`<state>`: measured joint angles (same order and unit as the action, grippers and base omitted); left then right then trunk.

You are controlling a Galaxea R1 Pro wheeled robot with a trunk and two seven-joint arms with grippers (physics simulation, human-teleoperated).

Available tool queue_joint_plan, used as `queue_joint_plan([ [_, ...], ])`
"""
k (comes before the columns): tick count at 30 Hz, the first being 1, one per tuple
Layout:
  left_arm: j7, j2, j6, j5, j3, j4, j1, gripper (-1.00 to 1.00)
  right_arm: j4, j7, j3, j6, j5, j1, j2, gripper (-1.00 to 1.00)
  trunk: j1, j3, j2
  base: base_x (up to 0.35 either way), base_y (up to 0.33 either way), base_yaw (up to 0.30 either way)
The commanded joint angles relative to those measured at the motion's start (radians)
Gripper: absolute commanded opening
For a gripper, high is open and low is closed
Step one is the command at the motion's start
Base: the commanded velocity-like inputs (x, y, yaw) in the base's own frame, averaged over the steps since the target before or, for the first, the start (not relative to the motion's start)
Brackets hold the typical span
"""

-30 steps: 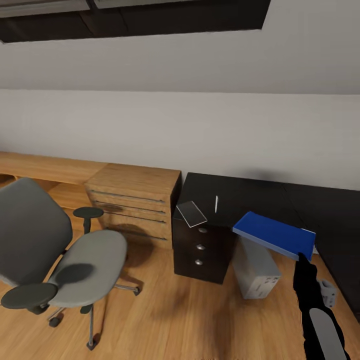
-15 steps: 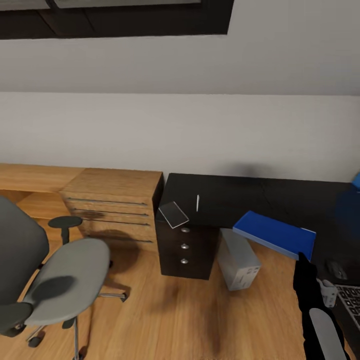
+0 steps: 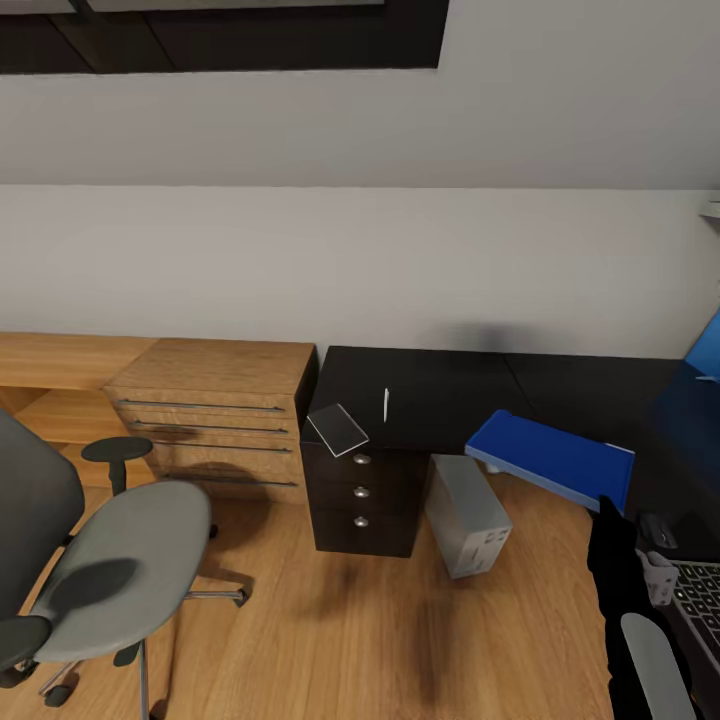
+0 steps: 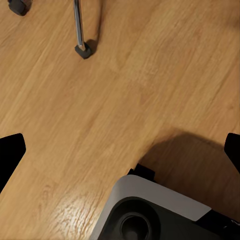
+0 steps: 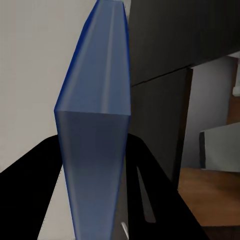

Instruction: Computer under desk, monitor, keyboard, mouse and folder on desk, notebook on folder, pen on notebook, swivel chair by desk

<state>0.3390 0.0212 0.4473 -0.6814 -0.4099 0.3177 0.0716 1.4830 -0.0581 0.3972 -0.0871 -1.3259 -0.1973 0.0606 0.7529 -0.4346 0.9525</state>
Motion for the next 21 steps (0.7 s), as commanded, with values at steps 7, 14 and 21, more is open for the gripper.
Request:
queue_joint_plan([
  [7, 0.007, -0.007, 0.001, -0.004, -0.009, 0.001, 0.0, 1.0, 0.001, 0.004, -0.001, -0.003, -0.012, -0.001, 0.003, -1.0, 0.0, -0.001, 0.001, 0.0, 0.0, 0.0],
  [14, 0.006, -0.019, 0.001, -0.004, -0.01, 0.0, 0.0, 1.0, -0.003, 0.04, -0.001, -0.01, -0.005, -0.001, 0.001, -1.0, 0.0, -0.001, 0.001, 0.0, 0.0, 0.0],
  [21, 0.008, -0.025, 0.001, -0.001, -0.02, 0.0, 0.0, 1.0, -0.067, 0.029, -0.004, -0.116, 0.069, -0.002, -0.001, -1.0, 0.0, -0.001, 0.001, 0.0, 0.0, 0.0],
])
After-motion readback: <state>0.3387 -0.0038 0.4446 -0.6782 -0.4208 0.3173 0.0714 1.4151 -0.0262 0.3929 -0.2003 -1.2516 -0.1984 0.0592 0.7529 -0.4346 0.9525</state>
